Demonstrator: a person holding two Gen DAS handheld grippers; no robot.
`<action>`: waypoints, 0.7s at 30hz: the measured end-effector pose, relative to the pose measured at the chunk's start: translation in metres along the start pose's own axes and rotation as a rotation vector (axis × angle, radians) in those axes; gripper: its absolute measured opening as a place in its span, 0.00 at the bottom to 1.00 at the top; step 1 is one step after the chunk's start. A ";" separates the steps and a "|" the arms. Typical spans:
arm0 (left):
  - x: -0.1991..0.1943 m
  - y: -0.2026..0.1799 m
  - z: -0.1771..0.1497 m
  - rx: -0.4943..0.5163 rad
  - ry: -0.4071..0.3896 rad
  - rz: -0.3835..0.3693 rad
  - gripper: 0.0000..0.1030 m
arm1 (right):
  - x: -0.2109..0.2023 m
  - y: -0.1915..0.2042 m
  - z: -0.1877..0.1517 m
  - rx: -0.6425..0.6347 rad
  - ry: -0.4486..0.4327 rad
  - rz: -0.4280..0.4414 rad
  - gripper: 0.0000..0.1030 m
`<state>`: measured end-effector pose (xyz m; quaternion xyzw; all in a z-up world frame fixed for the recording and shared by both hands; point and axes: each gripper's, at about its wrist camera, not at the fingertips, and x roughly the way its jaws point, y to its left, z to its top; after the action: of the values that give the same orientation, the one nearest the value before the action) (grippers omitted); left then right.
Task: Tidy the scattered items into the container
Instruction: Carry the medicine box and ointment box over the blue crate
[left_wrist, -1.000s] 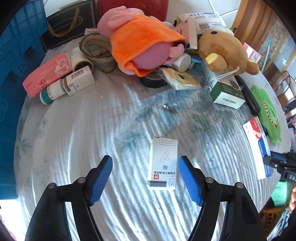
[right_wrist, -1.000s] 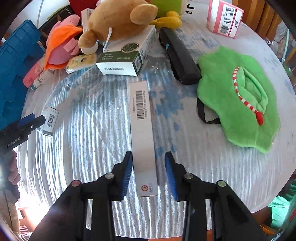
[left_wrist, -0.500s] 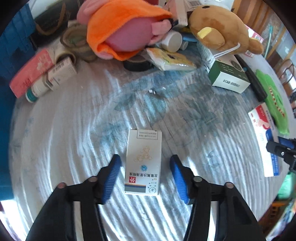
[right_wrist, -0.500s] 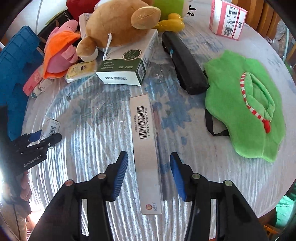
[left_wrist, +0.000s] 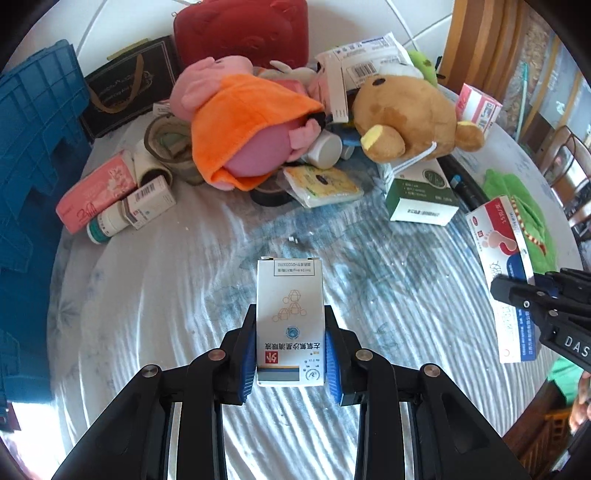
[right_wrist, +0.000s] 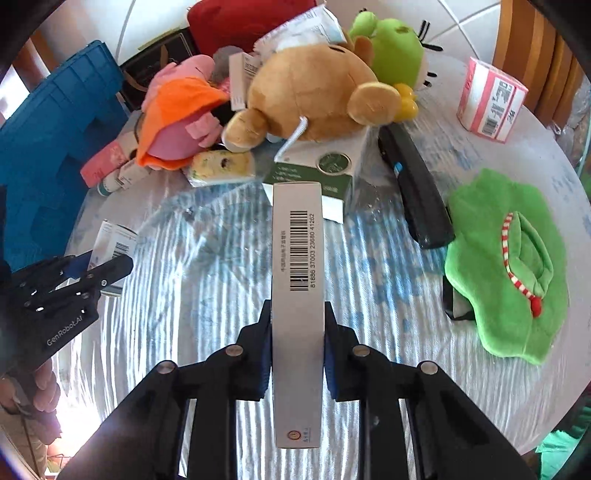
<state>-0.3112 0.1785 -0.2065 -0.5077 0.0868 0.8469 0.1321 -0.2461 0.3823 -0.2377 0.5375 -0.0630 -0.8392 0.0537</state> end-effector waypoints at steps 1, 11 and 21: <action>-0.005 0.004 0.002 -0.004 -0.010 0.006 0.29 | -0.002 0.006 0.004 -0.014 -0.008 0.006 0.22; -0.064 0.044 -0.001 -0.075 -0.159 0.092 0.29 | -0.035 0.098 0.069 -0.199 -0.118 0.083 0.22; -0.195 0.131 0.019 -0.199 -0.433 0.257 0.29 | -0.128 0.247 0.144 -0.436 -0.366 0.190 0.22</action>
<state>-0.2801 0.0324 -0.0237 -0.3101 0.0367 0.9499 -0.0113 -0.3186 0.1657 -0.0231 0.3449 0.0599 -0.9071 0.2337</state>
